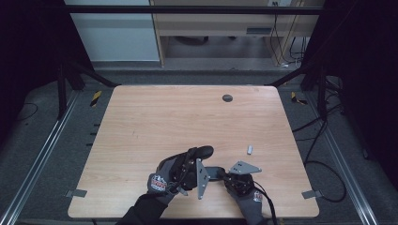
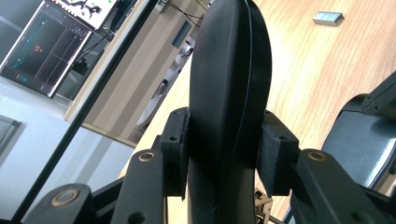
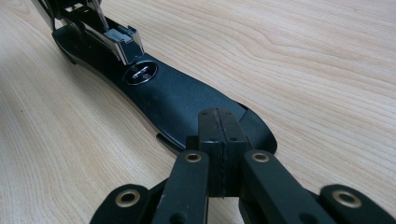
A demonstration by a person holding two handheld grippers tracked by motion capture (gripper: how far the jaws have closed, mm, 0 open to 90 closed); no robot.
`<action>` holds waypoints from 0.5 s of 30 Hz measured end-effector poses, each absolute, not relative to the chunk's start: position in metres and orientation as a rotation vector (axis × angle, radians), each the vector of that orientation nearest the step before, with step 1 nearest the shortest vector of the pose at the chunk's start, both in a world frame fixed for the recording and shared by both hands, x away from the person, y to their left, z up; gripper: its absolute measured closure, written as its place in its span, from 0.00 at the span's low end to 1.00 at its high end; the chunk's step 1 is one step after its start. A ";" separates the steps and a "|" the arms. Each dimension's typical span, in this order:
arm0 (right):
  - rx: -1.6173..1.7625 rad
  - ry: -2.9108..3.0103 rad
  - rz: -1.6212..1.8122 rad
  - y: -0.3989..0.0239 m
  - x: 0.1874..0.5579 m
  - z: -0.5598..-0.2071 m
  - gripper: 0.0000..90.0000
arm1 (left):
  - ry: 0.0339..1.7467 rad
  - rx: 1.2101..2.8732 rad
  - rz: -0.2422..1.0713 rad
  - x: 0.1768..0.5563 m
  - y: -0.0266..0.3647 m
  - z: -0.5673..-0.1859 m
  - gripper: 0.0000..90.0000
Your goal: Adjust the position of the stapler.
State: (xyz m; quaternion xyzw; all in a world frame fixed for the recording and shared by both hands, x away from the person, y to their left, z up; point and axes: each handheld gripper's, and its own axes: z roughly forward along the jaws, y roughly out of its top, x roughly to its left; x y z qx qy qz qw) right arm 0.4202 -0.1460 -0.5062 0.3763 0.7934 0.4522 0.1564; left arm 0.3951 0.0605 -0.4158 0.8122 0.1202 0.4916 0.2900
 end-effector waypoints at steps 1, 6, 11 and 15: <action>1.077 2.272 1.294 -0.146 0.420 -0.506 1.00 | 0.326 2.161 1.308 0.395 0.062 -0.415 0.66; 1.074 2.271 1.294 -0.146 0.420 -0.506 1.00 | 0.350 2.133 1.293 0.395 0.068 -0.412 0.66; 1.077 2.271 1.291 -0.146 0.420 -0.506 1.00 | 0.374 2.106 1.277 0.395 0.074 -0.408 0.66; 1.077 2.271 1.294 -0.146 0.420 -0.506 1.00 | 0.395 2.081 1.260 0.395 0.080 -0.405 0.66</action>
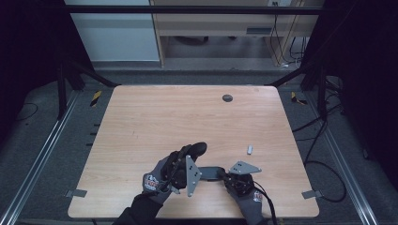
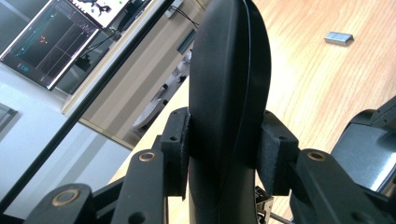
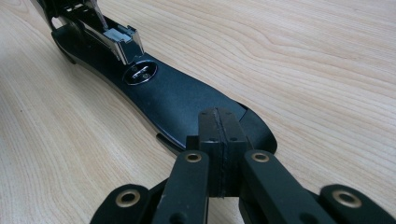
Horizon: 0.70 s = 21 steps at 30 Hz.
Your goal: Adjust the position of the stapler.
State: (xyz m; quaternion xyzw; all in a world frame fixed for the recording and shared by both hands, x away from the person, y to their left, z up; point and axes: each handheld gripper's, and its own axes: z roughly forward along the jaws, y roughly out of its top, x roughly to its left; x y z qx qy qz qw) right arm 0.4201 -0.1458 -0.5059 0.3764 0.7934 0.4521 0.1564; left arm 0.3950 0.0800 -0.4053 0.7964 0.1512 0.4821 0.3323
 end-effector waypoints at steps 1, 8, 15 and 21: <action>1.079 2.271 1.294 -0.146 0.420 -0.506 1.00 | 0.403 2.071 1.253 0.395 0.081 -0.405 0.66; 1.079 2.271 1.288 -0.146 0.420 -0.506 1.00 | 0.446 2.025 1.219 0.396 0.093 -0.400 0.66; 1.078 2.269 1.285 -0.145 0.420 -0.506 1.00 | 0.473 1.986 1.201 0.395 0.100 -0.398 0.66; 1.079 2.269 1.282 -0.145 0.420 -0.506 1.00 | 0.500 1.955 1.184 0.395 0.106 -0.396 0.66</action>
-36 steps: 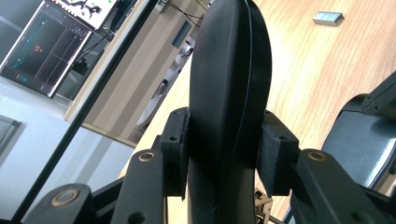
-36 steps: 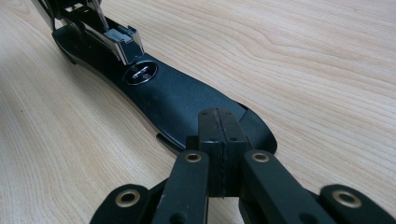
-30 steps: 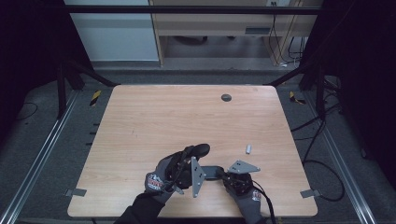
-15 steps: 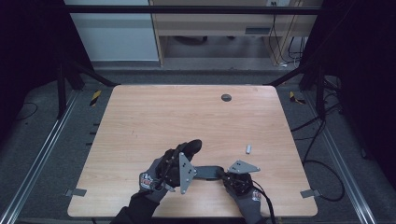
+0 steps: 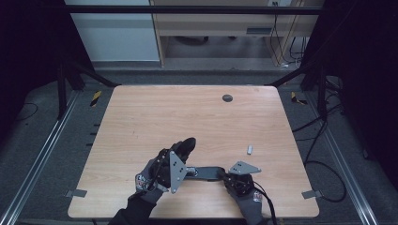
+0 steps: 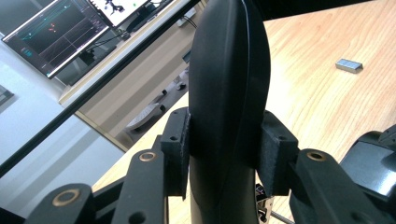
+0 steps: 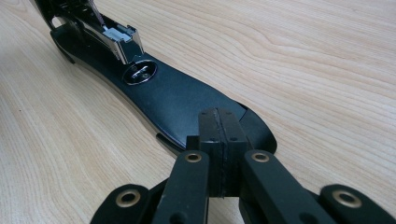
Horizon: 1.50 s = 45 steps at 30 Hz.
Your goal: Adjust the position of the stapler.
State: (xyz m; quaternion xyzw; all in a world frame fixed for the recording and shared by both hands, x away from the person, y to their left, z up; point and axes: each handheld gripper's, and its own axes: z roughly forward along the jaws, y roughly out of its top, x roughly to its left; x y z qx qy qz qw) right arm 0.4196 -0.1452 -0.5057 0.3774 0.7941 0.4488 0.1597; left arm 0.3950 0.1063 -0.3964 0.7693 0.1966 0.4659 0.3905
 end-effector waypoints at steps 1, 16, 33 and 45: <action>1.079 2.269 1.282 -0.145 0.420 -0.506 1.00 | 0.503 1.948 1.179 0.395 0.108 -0.396 0.66; 1.080 2.270 1.280 -0.145 0.419 -0.506 1.00 | 0.540 1.897 1.155 0.395 0.120 -0.394 0.67; 1.074 2.273 1.277 -0.145 0.419 -0.505 1.00 | 0.585 1.859 1.094 0.396 0.137 -0.388 0.66; 1.071 2.275 1.281 -0.144 0.419 -0.505 1.00 | 0.602 1.873 1.061 0.397 0.142 -0.384 0.66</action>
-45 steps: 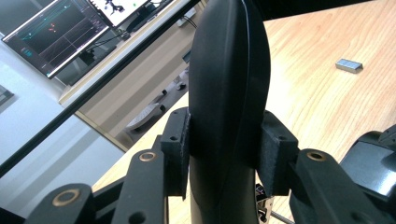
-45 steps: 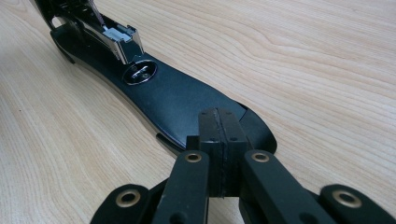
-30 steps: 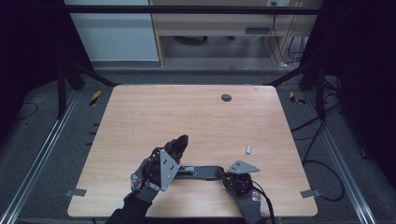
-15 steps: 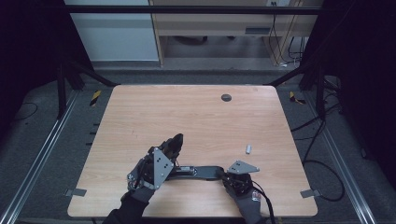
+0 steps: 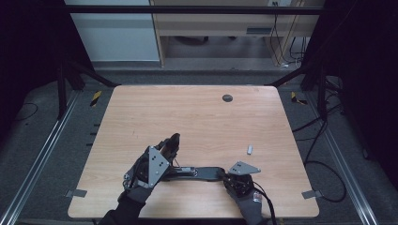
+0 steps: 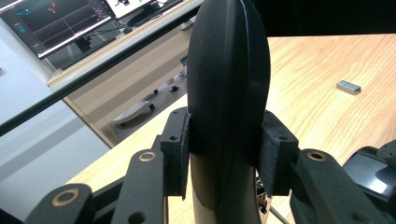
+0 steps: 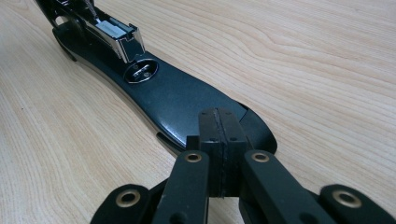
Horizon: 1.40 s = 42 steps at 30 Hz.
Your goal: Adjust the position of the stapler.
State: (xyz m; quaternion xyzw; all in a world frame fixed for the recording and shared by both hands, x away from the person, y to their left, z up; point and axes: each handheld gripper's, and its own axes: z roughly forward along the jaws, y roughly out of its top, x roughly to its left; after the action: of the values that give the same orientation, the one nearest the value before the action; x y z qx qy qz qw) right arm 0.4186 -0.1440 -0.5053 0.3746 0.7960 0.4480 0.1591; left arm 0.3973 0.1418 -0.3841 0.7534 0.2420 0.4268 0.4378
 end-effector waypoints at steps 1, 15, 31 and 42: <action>1.067 2.275 1.280 -0.144 0.419 -0.505 1.00 | 0.603 1.874 1.059 0.397 0.142 -0.384 0.66; 1.076 2.280 1.275 -0.143 0.418 -0.505 1.00 | 0.638 1.873 1.018 0.398 0.152 -0.379 0.66; 1.068 2.284 1.271 -0.143 0.418 -0.505 1.00 | 0.699 1.829 0.952 0.399 0.175 -0.375 0.65; 1.067 2.287 1.273 -0.143 0.418 -0.505 1.00 | 0.723 1.812 0.933 0.399 0.186 -0.374 0.65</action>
State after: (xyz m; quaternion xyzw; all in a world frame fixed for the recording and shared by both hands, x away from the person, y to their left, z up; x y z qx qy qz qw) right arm 0.4179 -0.1426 -0.5045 0.3727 0.7991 0.4449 0.1570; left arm 0.3988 0.1858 -0.3740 0.7396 0.2951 0.3806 0.4701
